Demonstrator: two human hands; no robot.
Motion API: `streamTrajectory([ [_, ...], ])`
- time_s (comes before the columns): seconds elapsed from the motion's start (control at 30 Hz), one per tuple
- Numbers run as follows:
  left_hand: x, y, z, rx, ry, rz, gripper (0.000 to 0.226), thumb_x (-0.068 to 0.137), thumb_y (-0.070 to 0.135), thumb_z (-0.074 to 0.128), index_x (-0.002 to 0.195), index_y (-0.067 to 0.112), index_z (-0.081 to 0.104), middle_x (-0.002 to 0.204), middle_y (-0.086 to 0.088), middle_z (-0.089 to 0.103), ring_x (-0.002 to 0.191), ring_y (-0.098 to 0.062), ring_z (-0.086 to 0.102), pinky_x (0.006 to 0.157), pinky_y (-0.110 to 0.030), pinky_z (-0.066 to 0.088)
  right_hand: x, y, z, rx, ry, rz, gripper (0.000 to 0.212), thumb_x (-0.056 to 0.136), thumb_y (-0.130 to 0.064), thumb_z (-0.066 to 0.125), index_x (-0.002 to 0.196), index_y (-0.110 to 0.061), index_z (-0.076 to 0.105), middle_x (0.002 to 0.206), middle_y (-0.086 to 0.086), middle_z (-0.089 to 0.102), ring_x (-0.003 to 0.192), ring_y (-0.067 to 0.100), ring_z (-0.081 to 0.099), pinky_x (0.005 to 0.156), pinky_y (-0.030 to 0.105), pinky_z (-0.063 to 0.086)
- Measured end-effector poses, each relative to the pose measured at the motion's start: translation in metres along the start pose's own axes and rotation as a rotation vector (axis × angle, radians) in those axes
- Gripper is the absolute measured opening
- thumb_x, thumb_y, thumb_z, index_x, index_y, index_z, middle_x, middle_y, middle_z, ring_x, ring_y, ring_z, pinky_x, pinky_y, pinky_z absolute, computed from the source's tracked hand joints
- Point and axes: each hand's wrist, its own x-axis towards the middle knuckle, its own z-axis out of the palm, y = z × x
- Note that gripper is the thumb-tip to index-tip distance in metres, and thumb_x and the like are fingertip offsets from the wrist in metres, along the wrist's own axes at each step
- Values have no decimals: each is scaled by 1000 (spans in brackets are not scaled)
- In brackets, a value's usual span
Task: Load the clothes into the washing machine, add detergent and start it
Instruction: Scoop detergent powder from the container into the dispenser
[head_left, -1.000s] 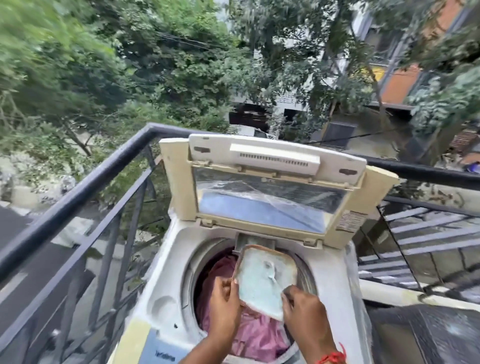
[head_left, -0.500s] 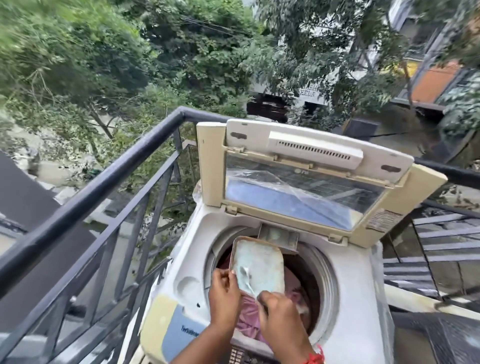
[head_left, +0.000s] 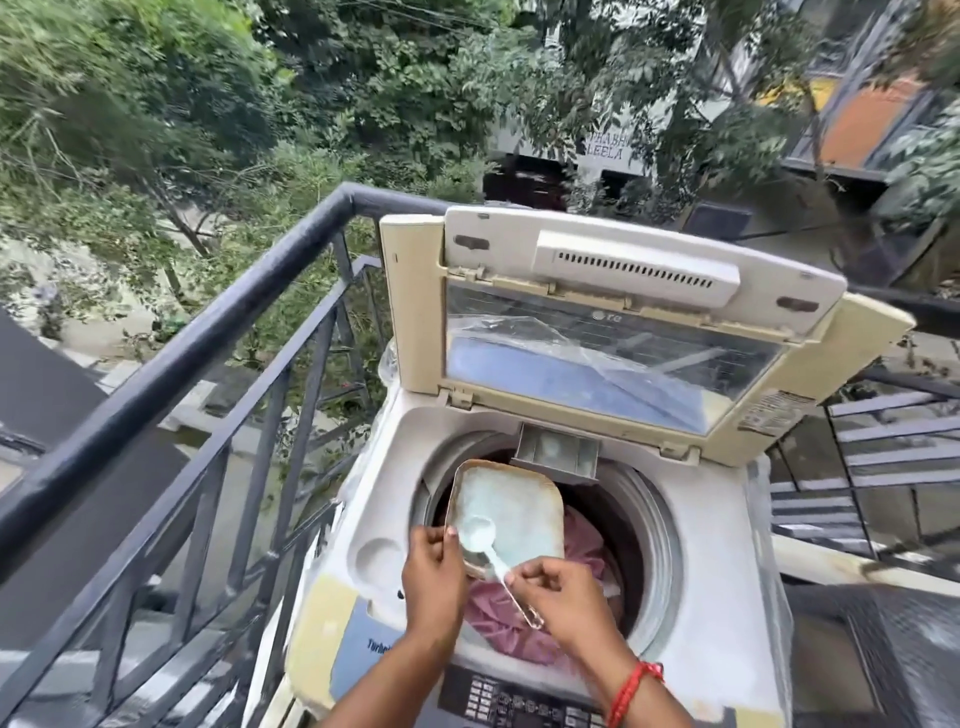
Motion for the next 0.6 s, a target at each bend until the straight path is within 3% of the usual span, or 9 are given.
streamTrajectory([
  [0.13, 5, -2, 0, -59, -19, -70, 14, 100, 24, 49, 90, 14, 51, 85, -11, 64, 64, -20, 60, 55, -29, 46, 14, -10, -13, 175, 34, 71, 5, 81, -7, 74, 83, -2, 72, 74, 13, 72, 63, 18, 64, 63, 33, 55],
  [0.33, 13, -7, -2, -84, -57, -119, 15, 100, 24, 48, 91, 11, 50, 86, -9, 61, 66, -20, 61, 54, -28, 48, 65, -13, -39, 230, 196, 36, 3, 82, -2, 71, 79, -2, 70, 65, 8, 69, 52, 12, 59, 50, 23, 47],
  [0.4, 15, -7, -3, -88, -63, -124, 16, 100, 24, 48, 92, 10, 50, 86, -10, 62, 67, -19, 62, 54, -27, 48, 87, -9, -46, 214, 242, 43, 9, 81, 0, 72, 74, -6, 71, 61, 5, 70, 50, 11, 60, 50, 22, 47],
  [0.5, 17, -6, -5, -98, -73, -120, 16, 101, 22, 47, 93, 8, 50, 85, -12, 63, 60, -18, 61, 43, -22, 45, 119, 2, -51, 86, 304, 14, 17, 79, -11, 75, 63, -14, 69, 58, 4, 69, 54, 19, 60, 58, 31, 46],
  [0.6, 19, -7, -7, -108, -82, -128, 16, 101, 23, 47, 93, 10, 50, 86, -12, 64, 61, -20, 61, 44, -23, 45, 135, 2, -52, -145, 356, -92, 29, 79, -14, 74, 54, -14, 59, 45, -4, 60, 47, 14, 61, 53, 24, 45],
])
